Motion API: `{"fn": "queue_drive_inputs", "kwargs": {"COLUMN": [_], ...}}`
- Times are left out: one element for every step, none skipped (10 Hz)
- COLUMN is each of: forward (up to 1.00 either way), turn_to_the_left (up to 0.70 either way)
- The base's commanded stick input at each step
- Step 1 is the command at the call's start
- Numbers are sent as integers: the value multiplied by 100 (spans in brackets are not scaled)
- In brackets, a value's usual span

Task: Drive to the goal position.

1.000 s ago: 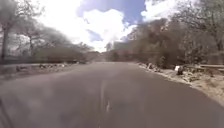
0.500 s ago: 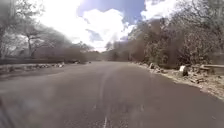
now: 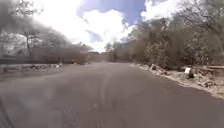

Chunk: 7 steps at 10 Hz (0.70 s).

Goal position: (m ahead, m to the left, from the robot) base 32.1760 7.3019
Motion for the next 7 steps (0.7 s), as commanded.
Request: {"fn": "queue_drive_inputs", "kwargs": {"forward": [70,70,70,70,70,70,70], "turn_to_the_left": [0,0,0,0,0,0,0]}}
